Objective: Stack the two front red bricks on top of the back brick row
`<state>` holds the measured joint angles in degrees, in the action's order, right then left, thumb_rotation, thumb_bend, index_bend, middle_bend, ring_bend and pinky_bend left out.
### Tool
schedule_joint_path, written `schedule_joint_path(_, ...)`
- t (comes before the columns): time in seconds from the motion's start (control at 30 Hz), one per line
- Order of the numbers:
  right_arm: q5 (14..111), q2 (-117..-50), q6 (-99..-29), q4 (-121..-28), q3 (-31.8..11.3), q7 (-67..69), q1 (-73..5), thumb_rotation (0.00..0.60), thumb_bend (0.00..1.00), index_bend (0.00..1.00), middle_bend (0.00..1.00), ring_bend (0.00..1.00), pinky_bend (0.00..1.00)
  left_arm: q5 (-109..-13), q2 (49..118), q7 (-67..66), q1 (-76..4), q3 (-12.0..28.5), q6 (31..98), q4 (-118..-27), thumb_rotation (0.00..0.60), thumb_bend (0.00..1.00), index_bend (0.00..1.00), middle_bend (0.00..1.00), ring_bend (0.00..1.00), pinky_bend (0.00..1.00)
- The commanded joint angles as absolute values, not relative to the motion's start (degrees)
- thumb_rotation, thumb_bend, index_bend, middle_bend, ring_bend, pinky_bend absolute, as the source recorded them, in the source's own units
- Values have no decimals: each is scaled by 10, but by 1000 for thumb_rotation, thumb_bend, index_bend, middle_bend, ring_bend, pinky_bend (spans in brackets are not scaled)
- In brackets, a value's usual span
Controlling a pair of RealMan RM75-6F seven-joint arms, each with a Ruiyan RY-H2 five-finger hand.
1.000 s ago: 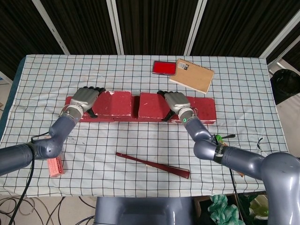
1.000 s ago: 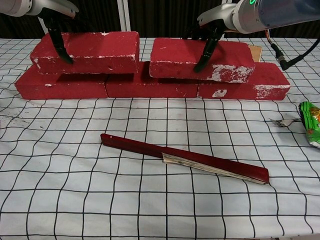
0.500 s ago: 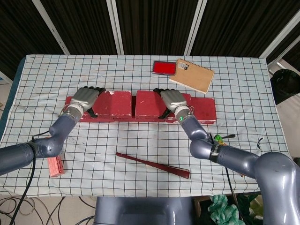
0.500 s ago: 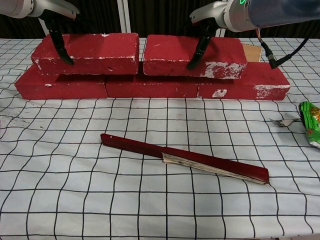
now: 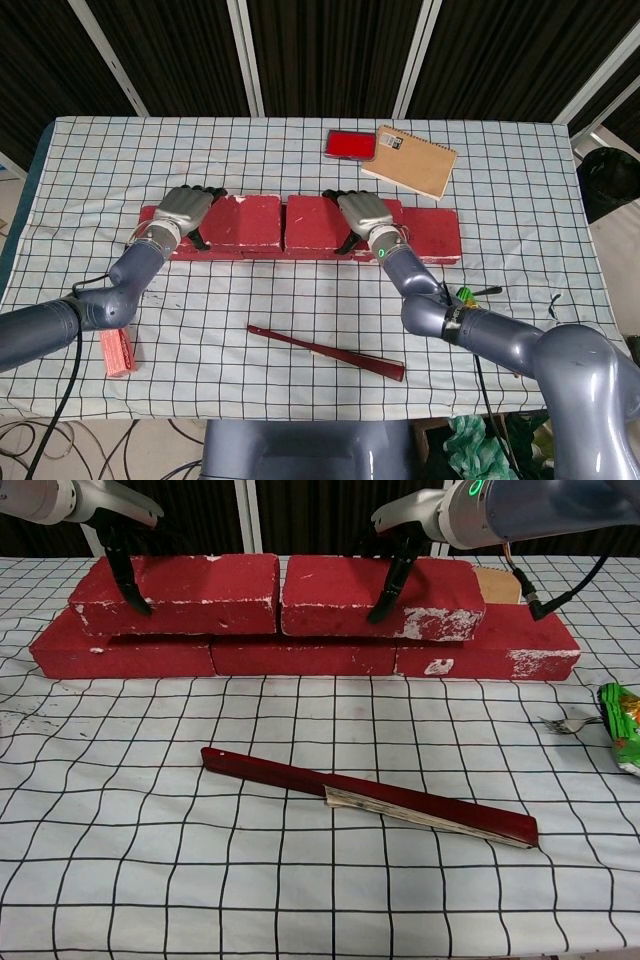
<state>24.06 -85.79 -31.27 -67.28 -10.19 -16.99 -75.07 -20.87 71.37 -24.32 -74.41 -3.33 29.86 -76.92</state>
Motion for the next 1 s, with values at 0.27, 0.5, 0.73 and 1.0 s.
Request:
schedule_joint_path(0.27, 252, -867, -304, -652, -106, -158, -750, 600, 320, 294, 344, 386, 385, -204, 727, -238, -753, -37, 292, -750, 600, 255, 143, 192, 117, 232)
schedule_joint_path(0.5, 265, -873, -296, -640, -109, -147, -749, 600, 320, 295, 344, 386, 385, -201, 739, -232, -758, -38, 288, -739, 600, 255, 143, 192, 117, 232)
schedule_joint_path(0.73, 271, -876, -291, -628, -106, -143, -747, 600, 320, 295, 344, 386, 385, -200, 750, -229, -762, -42, 287, -727, 600, 255, 142, 192, 117, 232)
schedule_joint_path(1.0, 269, -880, -289, -623, -103, -142, -749, 600, 320, 295, 344, 386, 385, -196, 751, -229, -767, -46, 291, -730, 600, 255, 142, 191, 117, 232)
